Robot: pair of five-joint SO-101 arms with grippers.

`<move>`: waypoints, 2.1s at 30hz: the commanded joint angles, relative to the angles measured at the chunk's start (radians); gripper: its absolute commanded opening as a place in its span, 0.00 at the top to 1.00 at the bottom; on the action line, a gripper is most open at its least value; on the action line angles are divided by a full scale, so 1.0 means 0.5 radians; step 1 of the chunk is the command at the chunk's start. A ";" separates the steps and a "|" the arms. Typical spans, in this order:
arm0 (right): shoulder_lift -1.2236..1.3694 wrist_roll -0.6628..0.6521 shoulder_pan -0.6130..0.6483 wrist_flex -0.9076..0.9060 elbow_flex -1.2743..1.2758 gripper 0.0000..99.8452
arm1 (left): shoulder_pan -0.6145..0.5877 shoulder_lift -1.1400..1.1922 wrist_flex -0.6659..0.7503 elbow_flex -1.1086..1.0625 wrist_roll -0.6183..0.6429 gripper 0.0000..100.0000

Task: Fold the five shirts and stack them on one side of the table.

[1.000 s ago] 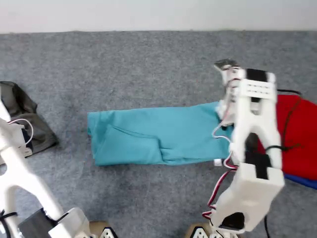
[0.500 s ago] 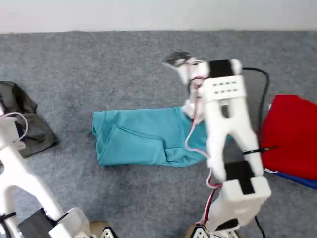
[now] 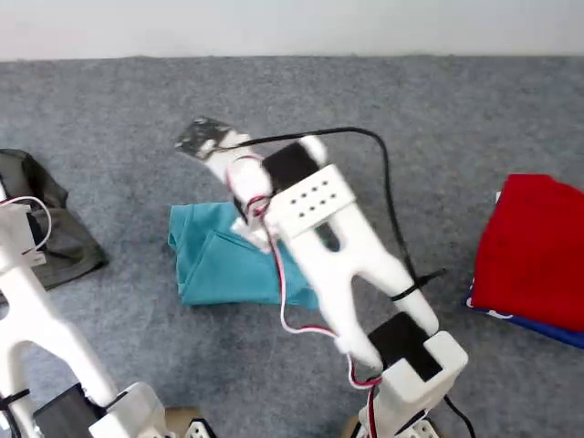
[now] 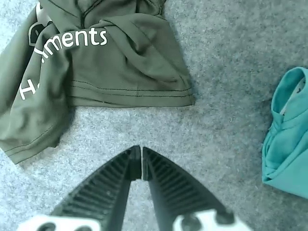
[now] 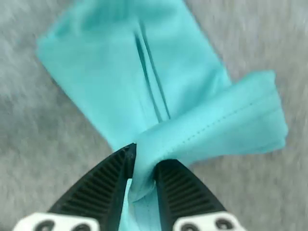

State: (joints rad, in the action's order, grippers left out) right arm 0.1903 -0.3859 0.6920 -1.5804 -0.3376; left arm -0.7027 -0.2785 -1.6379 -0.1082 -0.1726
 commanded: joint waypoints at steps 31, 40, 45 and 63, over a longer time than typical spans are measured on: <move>1.097 0.006 0.097 -0.434 -1.688 0.84 | -0.169 -0.025 0.034 0.075 0.015 0.98; 0.984 -0.199 -0.115 -0.431 -0.964 0.99 | -0.172 -0.028 0.025 0.078 0.015 0.98; 1.060 -0.218 0.072 -0.422 -0.856 0.99 | -0.172 -0.028 -0.034 0.091 0.015 0.98; 1.140 -0.015 0.385 -0.437 -1.620 0.99 | -0.559 -0.571 -0.046 0.078 -0.110 0.98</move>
State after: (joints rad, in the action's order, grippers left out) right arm 0.8224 -0.4135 0.9559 -1.7568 -1.1063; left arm -0.9528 -0.5301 -1.6625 -0.1066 -0.2125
